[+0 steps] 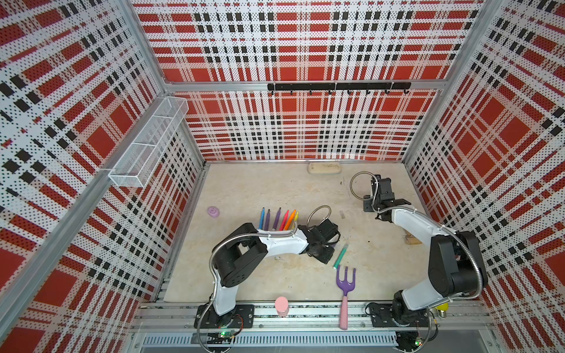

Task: Remove pen caps from pens
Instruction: Pick up the pen from the bottom-center of the table, then open the pen cap on the pen.

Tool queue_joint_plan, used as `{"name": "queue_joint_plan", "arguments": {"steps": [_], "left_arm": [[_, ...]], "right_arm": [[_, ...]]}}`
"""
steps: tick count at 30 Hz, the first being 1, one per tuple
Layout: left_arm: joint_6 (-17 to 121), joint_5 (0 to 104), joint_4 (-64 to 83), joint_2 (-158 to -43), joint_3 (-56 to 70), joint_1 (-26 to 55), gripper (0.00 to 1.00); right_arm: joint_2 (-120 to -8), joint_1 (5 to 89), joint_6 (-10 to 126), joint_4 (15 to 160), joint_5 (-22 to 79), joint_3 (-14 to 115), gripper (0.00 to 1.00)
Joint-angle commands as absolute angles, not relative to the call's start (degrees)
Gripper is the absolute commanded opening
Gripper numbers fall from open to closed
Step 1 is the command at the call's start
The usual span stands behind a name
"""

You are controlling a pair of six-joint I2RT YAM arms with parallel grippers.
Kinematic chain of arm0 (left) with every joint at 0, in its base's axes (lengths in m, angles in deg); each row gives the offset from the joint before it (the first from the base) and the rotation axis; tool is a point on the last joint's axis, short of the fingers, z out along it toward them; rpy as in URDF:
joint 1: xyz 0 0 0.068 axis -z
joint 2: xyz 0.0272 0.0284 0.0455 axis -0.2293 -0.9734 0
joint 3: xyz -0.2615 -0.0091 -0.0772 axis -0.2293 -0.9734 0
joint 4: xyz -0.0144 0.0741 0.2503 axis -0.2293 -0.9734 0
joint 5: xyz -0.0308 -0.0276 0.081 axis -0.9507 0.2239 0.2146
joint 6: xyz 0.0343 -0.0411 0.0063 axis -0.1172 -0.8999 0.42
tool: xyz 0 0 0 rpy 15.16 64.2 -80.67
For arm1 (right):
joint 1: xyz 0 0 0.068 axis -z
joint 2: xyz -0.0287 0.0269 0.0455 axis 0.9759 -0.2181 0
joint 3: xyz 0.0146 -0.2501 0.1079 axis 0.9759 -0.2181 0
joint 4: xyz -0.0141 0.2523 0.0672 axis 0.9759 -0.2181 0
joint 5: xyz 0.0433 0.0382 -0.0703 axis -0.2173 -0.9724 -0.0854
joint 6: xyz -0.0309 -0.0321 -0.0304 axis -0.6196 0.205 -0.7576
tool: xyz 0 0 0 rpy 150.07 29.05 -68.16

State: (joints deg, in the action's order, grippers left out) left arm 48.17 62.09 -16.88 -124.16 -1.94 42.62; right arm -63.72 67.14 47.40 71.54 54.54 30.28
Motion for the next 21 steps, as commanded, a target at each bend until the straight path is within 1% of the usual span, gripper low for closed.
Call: {"name": "queue_joint_plan", "arguments": {"steps": [1, 3, 6, 8, 14, 18, 21], "left_arm": [[47.3, 69.4, -15.8, -119.0, -7.3, 39.1, 0.13], [47.5, 70.4, -11.2, -114.4, -10.4, 37.9, 0.14], [47.1, 68.8, -2.4, -107.6, -15.7, 36.0, 0.14], [46.3, 67.3, 3.2, -103.8, -18.9, 34.6, 0.13], [45.7, 64.5, 14.6, -93.5, -26.8, 32.9, 0.12], [46.4, 63.7, 19.2, -88.0, -30.3, 32.5, 0.13], [46.6, 62.2, 21.1, -85.9, -31.6, 32.2, 0.13]], "right_arm": [[-59.7, 66.6, 47.6, 77.7, 48.9, 28.2, 0.4], [-56.8, 65.9, 47.9, 82.4, 43.4, 25.4, 0.4], [-51.5, 64.0, 51.3, 95.4, 27.1, 18.6, 0.42], [-49.3, 62.1, 55.4, 105.6, 19.4, 14.2, 0.43], [-49.4, 57.0, 65.1, 124.3, 10.5, 9.4, 0.44], [-52.4, 55.6, 72.4, 136.8, 4.7, 8.3, 0.46], [-55.9, 54.8, 77.4, 145.5, 1.0, 8.2, 0.47]]}}
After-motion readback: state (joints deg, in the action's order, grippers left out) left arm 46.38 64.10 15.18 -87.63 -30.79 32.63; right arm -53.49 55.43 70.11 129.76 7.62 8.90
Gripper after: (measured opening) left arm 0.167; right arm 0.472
